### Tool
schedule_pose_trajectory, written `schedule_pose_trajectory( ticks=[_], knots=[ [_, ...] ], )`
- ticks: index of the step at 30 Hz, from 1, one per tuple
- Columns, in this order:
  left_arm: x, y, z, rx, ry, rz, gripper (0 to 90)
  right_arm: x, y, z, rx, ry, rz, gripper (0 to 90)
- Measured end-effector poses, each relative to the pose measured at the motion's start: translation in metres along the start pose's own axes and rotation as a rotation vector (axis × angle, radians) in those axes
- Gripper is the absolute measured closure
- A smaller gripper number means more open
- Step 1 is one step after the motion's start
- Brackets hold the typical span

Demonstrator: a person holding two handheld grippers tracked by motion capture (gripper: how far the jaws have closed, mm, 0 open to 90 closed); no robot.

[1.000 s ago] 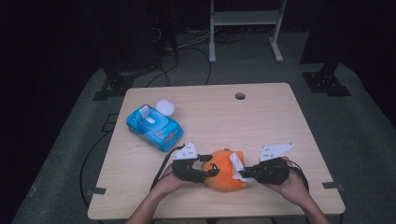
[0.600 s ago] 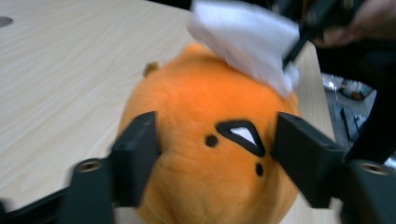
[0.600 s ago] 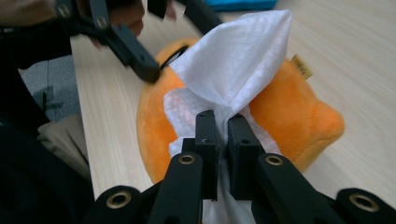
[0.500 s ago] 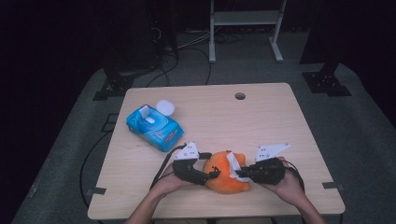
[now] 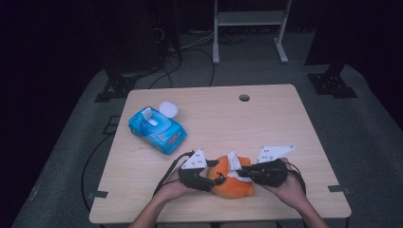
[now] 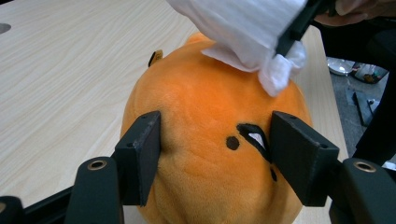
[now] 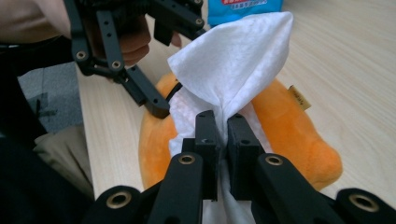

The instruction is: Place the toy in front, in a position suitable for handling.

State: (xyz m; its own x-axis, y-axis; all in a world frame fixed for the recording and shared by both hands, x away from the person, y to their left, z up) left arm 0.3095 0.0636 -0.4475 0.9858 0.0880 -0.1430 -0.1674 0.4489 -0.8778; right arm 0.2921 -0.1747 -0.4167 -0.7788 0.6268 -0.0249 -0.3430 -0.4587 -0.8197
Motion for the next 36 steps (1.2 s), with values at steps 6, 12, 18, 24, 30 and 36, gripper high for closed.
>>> schedule_pose_trajectory(
  ticks=[6, 12, 18, 24, 30, 36],
  knots=[
    [-0.001, 0.0, -0.001, 0.005, -0.001, -0.012, 35.8, -0.007, 0.004, 0.003, 0.005, 0.024, -0.015, 83.8],
    [-0.001, 0.0, -0.001, 0.004, 0.003, -0.011, 35.8, -0.025, 0.012, 0.005, 0.017, 0.062, -0.069, 83.9],
    [0.0, -0.007, 0.006, -0.019, 0.02, 0.02, 29.6, -0.019, 0.014, 0.001, 0.047, 0.045, -0.043, 83.9],
    [-0.002, -0.003, -0.001, -0.003, 0.018, 0.005, 35.7, -0.015, 0.009, 0.003, 0.037, 0.054, -0.027, 84.0],
    [-0.004, -0.003, -0.002, 0.016, 0.013, -0.023, 36.9, 0.004, -0.004, -0.001, -0.004, 0.052, 0.027, 83.9],
    [-0.004, -0.002, -0.002, 0.013, 0.013, -0.021, 37.1, -0.011, 0.003, 0.001, 0.002, 0.075, -0.014, 84.0]
  ],
)
Point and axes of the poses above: each handheld gripper's, and its own axes: z roughly backward along the jaws, y roughly out of its underside, x roughly to its left, the point moved 2 cm from there along -z, roughly forward along the jaws, and after that the axes turned 14 degrees about y, right-handed, at the moved point
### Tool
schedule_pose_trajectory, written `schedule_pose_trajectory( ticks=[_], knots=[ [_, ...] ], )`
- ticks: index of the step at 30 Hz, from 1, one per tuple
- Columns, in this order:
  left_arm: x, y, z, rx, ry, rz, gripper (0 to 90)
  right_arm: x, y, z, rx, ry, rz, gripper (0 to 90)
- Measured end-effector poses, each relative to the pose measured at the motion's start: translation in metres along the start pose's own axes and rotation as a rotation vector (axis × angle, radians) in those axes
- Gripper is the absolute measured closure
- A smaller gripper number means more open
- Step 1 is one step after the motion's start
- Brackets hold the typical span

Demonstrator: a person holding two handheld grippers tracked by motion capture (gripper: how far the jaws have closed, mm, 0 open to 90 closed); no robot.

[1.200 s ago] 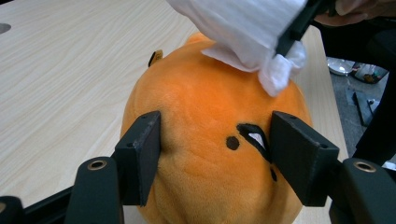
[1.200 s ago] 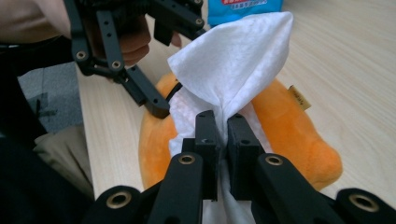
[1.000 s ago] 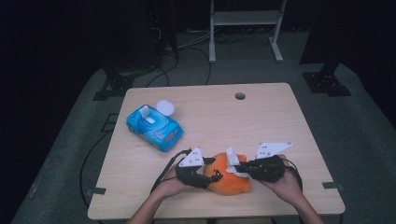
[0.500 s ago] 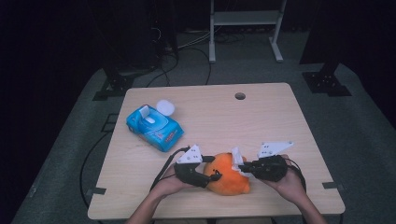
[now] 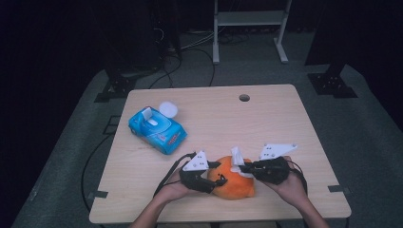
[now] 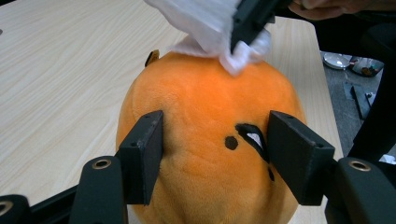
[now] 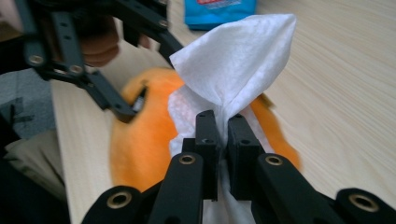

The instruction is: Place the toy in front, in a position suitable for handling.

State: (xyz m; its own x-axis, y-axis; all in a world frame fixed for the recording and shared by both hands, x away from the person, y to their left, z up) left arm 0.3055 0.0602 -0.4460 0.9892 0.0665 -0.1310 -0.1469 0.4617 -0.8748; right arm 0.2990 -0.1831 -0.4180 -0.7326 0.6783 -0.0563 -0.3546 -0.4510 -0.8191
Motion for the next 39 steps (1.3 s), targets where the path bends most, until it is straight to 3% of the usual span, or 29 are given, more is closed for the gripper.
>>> schedule_pose_trajectory(
  ticks=[4, 7, 10, 11, 14, 19, 21, 23, 25, 29, 31, 35, 36, 39],
  knots=[
    [0.002, 0.002, 0.001, -0.003, 0.002, 0.01, 37.4, -0.02, 0.012, 0.002, 0.021, 0.039, -0.059, 84.0],
    [0.003, 0.003, 0.002, -0.002, 0.002, 0.014, 37.5, -0.027, 0.017, 0.002, 0.033, 0.047, -0.084, 84.0],
    [0.003, 0.003, 0.002, 0.0, 0.003, 0.012, 37.6, -0.026, 0.015, 0.003, 0.026, 0.043, -0.086, 84.1],
    [0.003, 0.004, 0.002, -0.001, 0.005, 0.012, 37.6, -0.02, 0.01, 0.004, 0.006, 0.03, -0.076, 84.1],
    [0.004, 0.005, 0.003, 0.004, 0.004, 0.016, 37.9, -0.014, 0.008, 0.0, 0.013, 0.029, -0.05, 84.0],
    [0.006, 0.007, 0.004, -0.003, 0.001, 0.028, 38.3, -0.024, 0.014, -0.003, 0.035, 0.045, -0.073, 84.0],
    [0.008, 0.009, 0.005, -0.005, 0.004, 0.034, 38.4, -0.032, 0.02, -0.002, 0.045, 0.053, -0.105, 84.0],
    [0.008, 0.009, 0.005, -0.005, 0.004, 0.038, 38.5, -0.031, 0.017, 0.0, 0.023, 0.037, -0.12, 84.1],
    [0.009, 0.01, 0.006, -0.004, 0.005, 0.038, 38.5, -0.027, 0.013, 0.0, 0.012, 0.03, -0.107, 84.0],
    [0.01, 0.011, 0.006, -0.01, 0.004, 0.053, 38.6, -0.026, 0.015, -0.006, 0.032, 0.021, -0.106, 84.0],
    [0.01, 0.012, 0.007, -0.008, 0.005, 0.054, 38.6, -0.03, 0.019, -0.007, 0.05, 0.037, -0.107, 84.1],
    [0.011, 0.013, 0.007, -0.008, 0.004, 0.055, 38.8, -0.031, 0.02, -0.003, 0.041, 0.034, -0.121, 84.0],
    [0.011, 0.013, 0.007, -0.01, 0.005, 0.059, 38.7, -0.026, 0.016, 0.002, 0.009, 0.001, -0.122, 84.0],
    [0.012, 0.013, 0.007, -0.014, 0.005, 0.063, 38.8, -0.019, 0.011, 0.003, -0.003, -0.016, -0.101, 83.9]
  ],
)
Point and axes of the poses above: each handheld gripper's, and its own axes: z roughly backward along the jaws, y roughly out of its underside, x roughly to its left, the point moved 2 cm from there along -z, roughly forward along the jaws, and after that the axes turned 14 degrees about y, right-handed, at the moved point
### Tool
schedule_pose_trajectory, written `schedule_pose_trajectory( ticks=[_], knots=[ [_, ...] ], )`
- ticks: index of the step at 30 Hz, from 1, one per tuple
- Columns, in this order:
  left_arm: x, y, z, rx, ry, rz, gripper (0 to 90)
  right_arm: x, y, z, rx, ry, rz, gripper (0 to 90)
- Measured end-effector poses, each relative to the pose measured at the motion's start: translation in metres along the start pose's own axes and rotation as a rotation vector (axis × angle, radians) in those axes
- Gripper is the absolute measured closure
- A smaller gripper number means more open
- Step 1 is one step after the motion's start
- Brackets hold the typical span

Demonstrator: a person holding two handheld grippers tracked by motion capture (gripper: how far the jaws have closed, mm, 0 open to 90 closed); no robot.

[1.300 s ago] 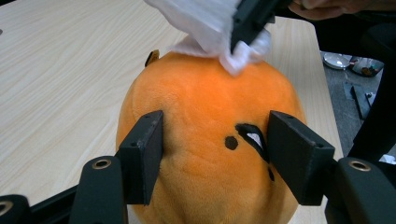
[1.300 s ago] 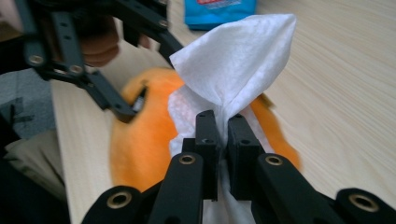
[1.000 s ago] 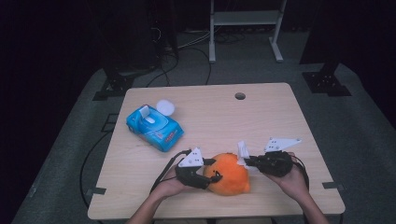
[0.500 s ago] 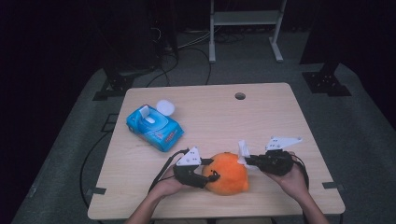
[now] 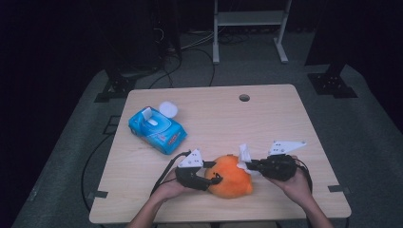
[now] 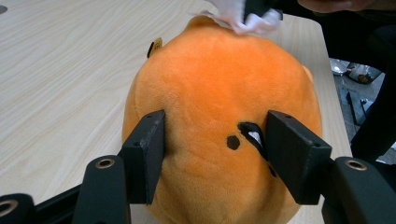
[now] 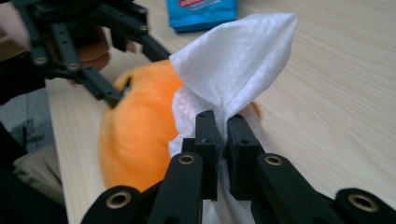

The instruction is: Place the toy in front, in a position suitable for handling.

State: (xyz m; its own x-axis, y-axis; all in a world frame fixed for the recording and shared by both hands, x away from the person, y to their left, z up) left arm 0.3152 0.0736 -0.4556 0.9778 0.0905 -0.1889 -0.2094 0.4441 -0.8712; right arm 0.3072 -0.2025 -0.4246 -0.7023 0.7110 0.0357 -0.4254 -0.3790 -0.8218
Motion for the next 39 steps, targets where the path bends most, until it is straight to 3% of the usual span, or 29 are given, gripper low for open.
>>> schedule_pose_trajectory(
  ticks=[1, 3, 6, 7, 9, 11, 12, 14, 16, 17, 20, 21, 23, 25, 28, 30, 31, 35, 36, 39],
  knots=[
    [0.0, 0.0, 0.0, 0.001, 0.001, -0.001, 38.8, 0.006, 0.0, -0.004, 0.02, -0.006, 0.03, 83.9],
    [-0.001, 0.0, 0.0, -0.002, 0.0, 0.001, 38.8, 0.005, 0.002, -0.007, 0.039, 0.005, 0.035, 83.9],
    [-0.004, -0.002, -0.003, 0.008, 0.002, -0.017, 39.0, 0.001, 0.0, -0.005, 0.036, 0.022, 0.016, 83.8],
    [-0.006, -0.004, -0.003, 0.012, 0.007, -0.023, 38.9, 0.0, -0.003, -0.003, 0.009, 0.033, 0.003, 83.8],
    [-0.006, -0.007, 0.0, 0.008, 0.016, -0.005, 36.6, 0.002, -0.004, -0.007, 0.018, 0.022, 0.013, 83.9],
    [-0.005, -0.009, 0.003, -0.009, 0.018, 0.01, 28.8, 0.004, -0.004, -0.009, 0.03, 0.012, 0.018, 84.0],
    [-0.004, -0.013, 0.007, -0.04, 0.007, 0.027, 27.1, 0.008, -0.001, -0.013, 0.058, -0.003, 0.056, 84.1],
    [-0.002, -0.013, 0.004, -0.032, 0.005, 0.041, 23.6, 0.008, 0.0, -0.011, 0.067, -0.008, 0.077, 84.1],
    [-0.003, -0.011, 0.001, -0.028, 0.017, 0.047, 25.9, 0.008, 0.001, -0.009, 0.072, -0.02, 0.078, 84.1],
    [-0.005, -0.008, -0.007, 0.009, 0.007, 0.013, 28.6, 0.008, 0.001, -0.008, 0.073, -0.022, 0.077, 84.1],
    [-0.008, -0.01, -0.007, 0.022, -0.001, -0.002, 32.8, 0.008, -0.003, -0.006, 0.053, -0.002, 0.08, 84.1],
    [-0.009, -0.01, -0.006, 0.03, -0.002, -0.019, 33.7, 0.012, -0.008, -0.003, 0.013, -0.02, 0.062, 84.1],
    [-0.012, -0.009, -0.008, 0.032, -0.003, -0.03, 34.3, 0.014, -0.011, -0.004, -0.002, -0.024, 0.061, 84.1],
    [-0.013, -0.008, -0.007, 0.039, -0.007, -0.038, 35.4, 0.019, -0.013, -0.008, 0.006, -0.016, 0.092, 84.0],
    [-0.014, -0.008, -0.007, 0.028, -0.008, -0.047, 37.3, 0.012, -0.009, -0.01, 0.022, -0.006, 0.075, 84.1],
    [-0.018, -0.012, -0.011, 0.049, -0.014, -0.09, 38.1, 0.004, -0.005, -0.006, 0.022, 0.01, 0.04, 84.1],
    [-0.018, -0.012, -0.011, 0.049, -0.014, -0.09, 38.4, 0.004, -0.005, -0.006, 0.022, 0.01, 0.04, 84.1],
    [-0.024, -0.013, -0.012, 0.076, -0.018, -0.133, 39.1, 0.024, -0.018, -0.007, -0.027, -0.011, 0.086, 84.0],
    [-0.024, -0.013, -0.012, 0.076, -0.018, -0.133, 39.2, 0.026, -0.019, -0.009, -0.018, -0.004, 0.103, 84.0],
    [-0.024, -0.012, -0.012, 0.065, -0.02, -0.124, 39.4, 0.022, -0.017, -0.011, -0.011, -0.005, 0.089, 84.0]
  ],
)
Point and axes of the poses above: each handheld gripper's, and its own axes: z roughly backward along the jaws, y roughly out of its underside, x roughly to its left, the point moved 2 cm from there along -z, roughly forward along the jaws, and after that the axes turned 14 degrees about y, right-handed, at the moved point
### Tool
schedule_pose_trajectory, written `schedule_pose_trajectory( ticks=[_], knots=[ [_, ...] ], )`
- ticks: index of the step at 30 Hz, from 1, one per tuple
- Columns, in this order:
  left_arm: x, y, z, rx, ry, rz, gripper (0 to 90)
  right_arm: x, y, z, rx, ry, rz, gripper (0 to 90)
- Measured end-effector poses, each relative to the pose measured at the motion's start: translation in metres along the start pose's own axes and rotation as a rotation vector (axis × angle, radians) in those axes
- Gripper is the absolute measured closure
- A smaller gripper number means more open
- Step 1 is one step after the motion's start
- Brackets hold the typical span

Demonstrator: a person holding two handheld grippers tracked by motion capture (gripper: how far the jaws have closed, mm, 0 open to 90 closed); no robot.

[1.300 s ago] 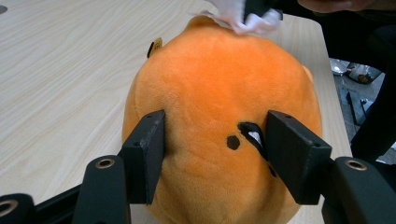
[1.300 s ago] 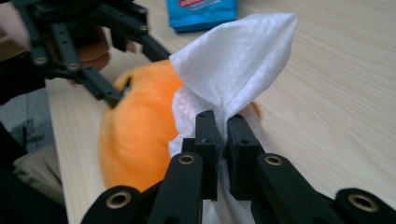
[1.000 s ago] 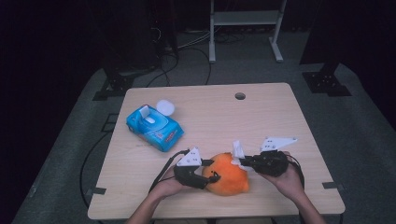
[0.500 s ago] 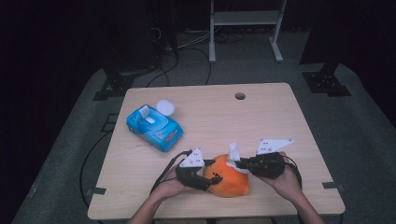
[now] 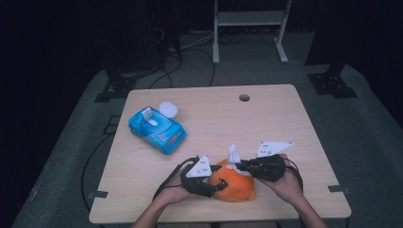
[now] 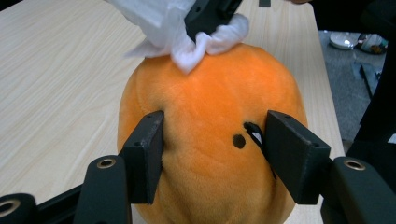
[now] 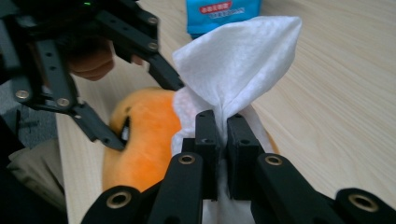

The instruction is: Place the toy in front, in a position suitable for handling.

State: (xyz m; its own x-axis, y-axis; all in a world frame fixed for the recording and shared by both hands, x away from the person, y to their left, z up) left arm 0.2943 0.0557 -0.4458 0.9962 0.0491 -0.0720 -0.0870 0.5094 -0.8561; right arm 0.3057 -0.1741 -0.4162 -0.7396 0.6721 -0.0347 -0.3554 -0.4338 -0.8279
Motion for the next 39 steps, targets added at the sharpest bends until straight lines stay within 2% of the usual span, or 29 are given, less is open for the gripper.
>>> schedule_pose_trajectory(
  ticks=[1, 2, 3, 4, 5, 6, 7, 8, 9, 10, 11, 12, 13, 15, 18, 21, 23, 24, 26, 28, 30, 33, 39],
  knots=[
    [0.0, -0.001, 0.0, -0.007, 0.007, 0.007, 39.1, -0.009, 0.005, 0.001, 0.008, 0.013, -0.029, 84.1],
    [0.0, -0.001, 0.0, -0.007, 0.007, 0.007, 36.9, -0.009, 0.005, 0.001, 0.008, 0.013, -0.029, 84.1],
    [0.001, -0.004, 0.002, -0.019, 0.017, 0.022, 31.7, -0.012, 0.01, 0.003, 0.018, -0.004, -0.048, 84.1],
    [0.002, -0.007, 0.003, -0.039, 0.023, 0.042, 31.7, -0.012, 0.01, 0.003, 0.018, -0.004, -0.048, 84.1],
    [0.003, -0.009, 0.005, -0.063, 0.024, 0.062, 23.1, -0.009, 0.012, 0.004, 0.022, -0.011, -0.029, 84.1],
    [0.005, -0.01, 0.007, -0.087, 0.02, 0.081, 23.1, -0.009, 0.012, 0.004, 0.022, -0.011, -0.029, 84.1],
    [0.007, -0.011, 0.007, -0.096, 0.007, 0.098, 18.9, -0.006, 0.013, 0.005, 0.032, -0.033, -0.007, 84.1],
    [0.008, -0.009, 0.006, -0.088, 0.0, 0.107, 19.2, -0.005, 0.013, 0.006, 0.036, -0.04, -0.001, 84.1],
    [0.009, -0.007, 0.004, -0.09, 0.015, 0.121, 24.7, -0.005, 0.012, 0.007, 0.042, -0.042, 0.003, 84.1],
    [0.008, -0.005, 0.002, -0.092, 0.034, 0.116, 24.7, -0.005, 0.012, 0.007, 0.042, -0.042, 0.003, 84.1],
    [0.007, -0.004, 0.0, -0.08, 0.025, 0.098, 29.3, -0.005, 0.011, 0.007, 0.042, -0.042, 0.009, 84.1],
    [0.003, -0.005, -0.001, -0.055, 0.021, 0.062, 34.8, -0.001, 0.007, 0.008, 0.024, -0.034, 0.008, 84.2],
    [0.003, -0.005, -0.001, -0.055, 0.021, 0.062, 36.3, 0.002, 0.004, 0.009, 0.01, -0.035, 0.014, 84.2],
    [-0.001, -0.007, -0.002, -0.036, 0.017, 0.022, 37.3, 0.007, 0.0, 0.009, -0.008, -0.037, 0.017, 84.1],
    [-0.005, -0.009, -0.003, -0.018, 0.007, -0.011, 39.8, 0.017, -0.008, 0.003, -0.024, -0.017, 0.035, 84.1],
    [-0.004, -0.007, -0.002, -0.026, 0.011, -0.008, 40.7, 0.012, -0.006, 0.003, -0.019, -0.017, 0.023, 84.2],
    [-0.004, -0.006, -0.002, -0.028, 0.01, -0.004, 40.6, 0.0, 0.002, 0.007, -0.001, 0.018, 0.004, 84.2],
    [-0.004, -0.006, -0.002, -0.028, 0.01, -0.004, 40.6, 0.0, 0.002, 0.007, -0.001, 0.018, 0.004, 84.2],
    [-0.005, -0.007, -0.003, -0.024, 0.009, -0.017, 40.5, -0.01, 0.008, 0.012, 0.008, 0.038, -0.031, 84.2],
    [-0.005, -0.008, -0.003, -0.019, 0.009, -0.019, 40.3, -0.009, 0.007, 0.012, 0.003, 0.037, -0.035, 84.2],
    [-0.005, -0.007, -0.003, -0.018, 0.009, -0.021, 40.3, 0.0, 0.0, 0.008, -0.013, 0.021, -0.013, 84.1],
    [-0.003, -0.004, -0.001, -0.018, 0.005, -0.002, 40.4, 0.002, -0.001, 0.006, -0.012, 0.026, 0.004, 84.2],
    [0.003, 0.0, 0.001, -0.028, 0.008, 0.031, 40.7, -0.014, 0.01, 0.011, 0.005, 0.061, -0.038, 84.2]
  ],
)
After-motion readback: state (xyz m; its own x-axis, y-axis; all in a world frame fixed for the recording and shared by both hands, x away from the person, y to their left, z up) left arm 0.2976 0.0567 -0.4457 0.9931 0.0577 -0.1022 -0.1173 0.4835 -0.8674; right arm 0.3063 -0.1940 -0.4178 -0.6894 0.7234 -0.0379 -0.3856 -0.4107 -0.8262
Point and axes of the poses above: each handheld gripper's, and its own axes: z roughly backward along the jaws, y roughly out of its underside, x roughly to its left, the point moved 2 cm from there along -z, roughly forward along the jaws, and after that the axes turned 14 degrees about y, right-handed, at the moved point
